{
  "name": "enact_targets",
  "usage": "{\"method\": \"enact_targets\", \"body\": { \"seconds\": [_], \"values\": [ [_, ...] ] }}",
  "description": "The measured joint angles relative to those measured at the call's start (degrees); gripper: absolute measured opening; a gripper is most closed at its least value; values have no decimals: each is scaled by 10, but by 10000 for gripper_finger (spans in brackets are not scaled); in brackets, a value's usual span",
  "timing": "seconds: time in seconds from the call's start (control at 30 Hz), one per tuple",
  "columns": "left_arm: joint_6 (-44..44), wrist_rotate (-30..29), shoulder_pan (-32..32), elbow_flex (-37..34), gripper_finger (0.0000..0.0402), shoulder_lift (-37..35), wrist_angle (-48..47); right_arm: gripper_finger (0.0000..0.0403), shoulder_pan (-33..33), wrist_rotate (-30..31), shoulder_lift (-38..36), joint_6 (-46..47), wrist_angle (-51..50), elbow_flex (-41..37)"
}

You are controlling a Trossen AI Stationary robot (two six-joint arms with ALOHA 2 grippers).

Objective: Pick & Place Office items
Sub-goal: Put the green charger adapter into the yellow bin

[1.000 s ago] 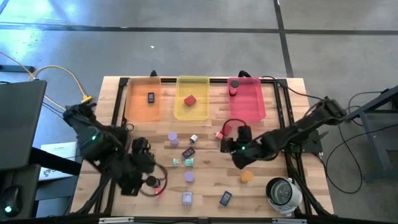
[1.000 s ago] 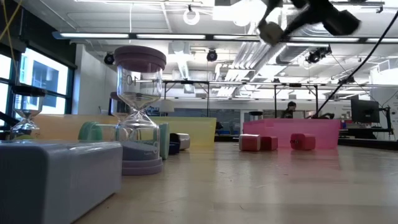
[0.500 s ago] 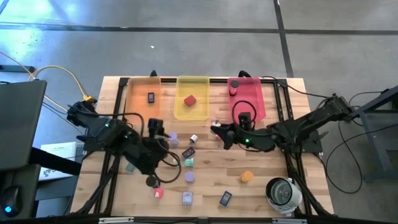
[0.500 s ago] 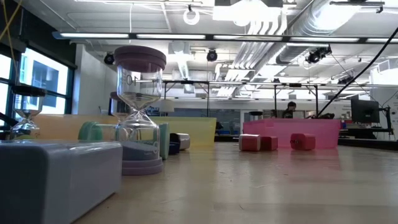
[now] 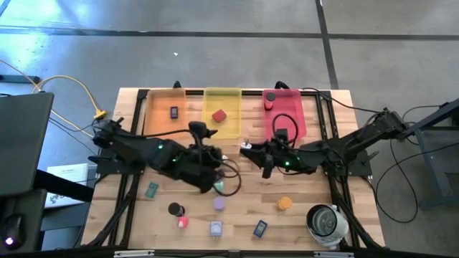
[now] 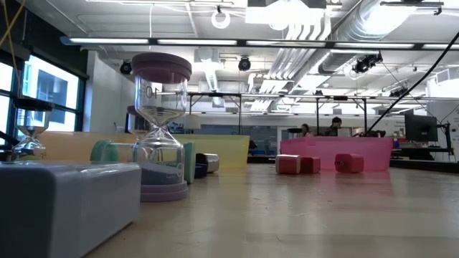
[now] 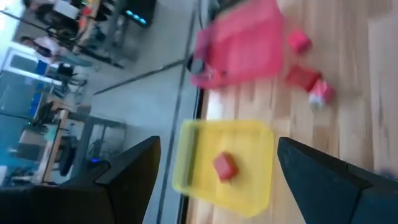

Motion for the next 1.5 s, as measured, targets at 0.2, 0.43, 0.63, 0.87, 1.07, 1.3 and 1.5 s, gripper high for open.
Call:
{"method": "enact_targets", "body": {
  "seconds": [0.2,0.43,0.63,0.87,1.07,1.3,1.5],
  "values": [
    [95,-165,-40,0,314,-3,147,119,-1,9,-34,-52,18,0],
    [190,-232,-81,0,314,-4,428,119,-20,19,-59,-156,119,0],
    [212,-187,-50,0,314,-4,553,119,-34,1,-43,-218,237,0],
    [273,-90,1,0,314,-4,659,119,-60,-14,-34,-212,264,0],
    [303,-33,32,0,314,-4,695,119,-76,-15,-34,-204,271,0],
    [323,-17,67,1,314,8,698,119,-101,-36,-34,-202,287,0],
    [336,-2,83,0,314,16,702,119,-119,-46,-34,-198,284,0]
  ]
}}
